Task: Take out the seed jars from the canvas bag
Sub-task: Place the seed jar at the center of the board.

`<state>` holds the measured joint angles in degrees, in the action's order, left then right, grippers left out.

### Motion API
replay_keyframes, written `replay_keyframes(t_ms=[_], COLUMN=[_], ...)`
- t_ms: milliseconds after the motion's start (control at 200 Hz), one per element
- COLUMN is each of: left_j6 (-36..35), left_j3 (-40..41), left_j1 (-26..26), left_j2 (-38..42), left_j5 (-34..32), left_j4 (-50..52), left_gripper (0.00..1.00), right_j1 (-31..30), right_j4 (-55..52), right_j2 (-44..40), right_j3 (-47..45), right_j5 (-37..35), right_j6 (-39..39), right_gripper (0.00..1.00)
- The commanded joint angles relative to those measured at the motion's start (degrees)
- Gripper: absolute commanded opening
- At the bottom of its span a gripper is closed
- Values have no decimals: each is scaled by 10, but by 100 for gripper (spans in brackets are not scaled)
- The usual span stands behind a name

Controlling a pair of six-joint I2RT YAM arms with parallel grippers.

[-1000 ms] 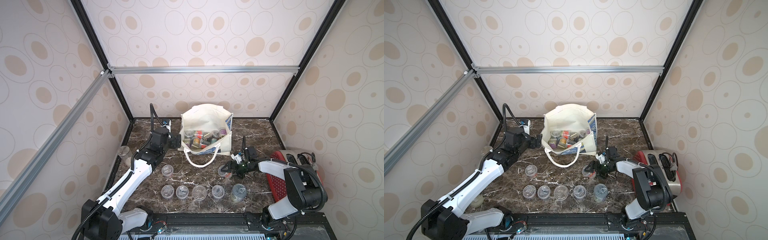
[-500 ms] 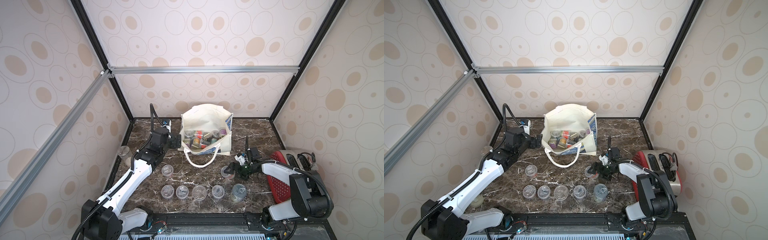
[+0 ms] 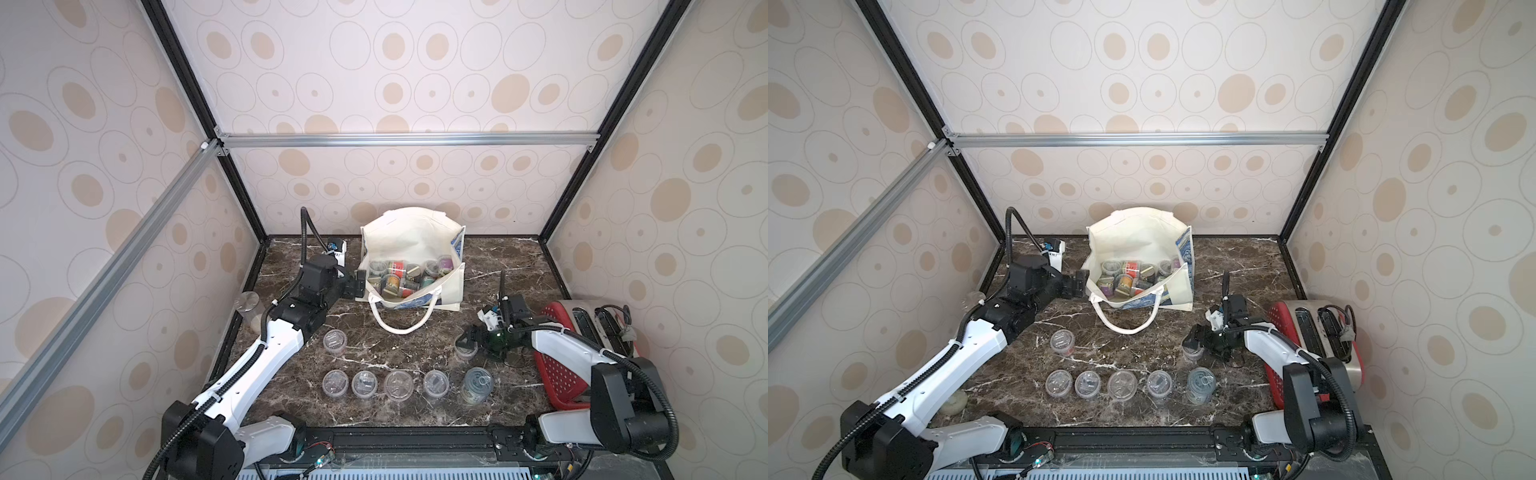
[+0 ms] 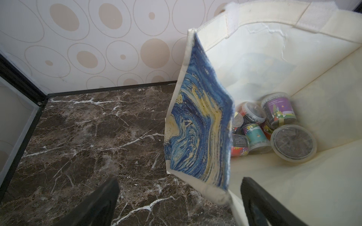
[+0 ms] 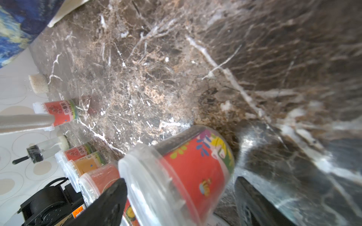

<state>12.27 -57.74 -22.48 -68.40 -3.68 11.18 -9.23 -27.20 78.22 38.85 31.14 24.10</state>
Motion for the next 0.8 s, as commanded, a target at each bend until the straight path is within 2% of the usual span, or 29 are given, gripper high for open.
replay_keyframes(t_ms=[0, 125, 325, 430, 560, 690, 795], left_j6=[-20, -22, -24, -24, -26, -31, -38], left_j3=[-12, -8, -4, -8, -20, -32, -34], left_j1=[4, 4, 4, 4, 4, 4, 4], left_j2=[14, 16, 16, 13, 7, -7, -22], left_j5=[6, 13, 111, 131, 88, 75, 48], left_j4=[-2, -8, -36, -40, -29, -25, -32], left_gripper=[98, 98, 98, 98, 98, 98, 96], right_j1=[4, 3, 2, -12, -73, -154, -209], right_j4=[-45, -87, -150, -180, -247, -294, -313], right_j2=[-17, -39, -101, -126, -126, -101, -63], right_j3=[10, 28, 62, 97, 201, 323, 422], right_j5=[-28, -40, -68, -84, -126, -201, -230], right_j6=[-8, -15, -22, -35, -81, -90, -95], right_gripper=[90, 91, 90, 89, 85, 85, 85])
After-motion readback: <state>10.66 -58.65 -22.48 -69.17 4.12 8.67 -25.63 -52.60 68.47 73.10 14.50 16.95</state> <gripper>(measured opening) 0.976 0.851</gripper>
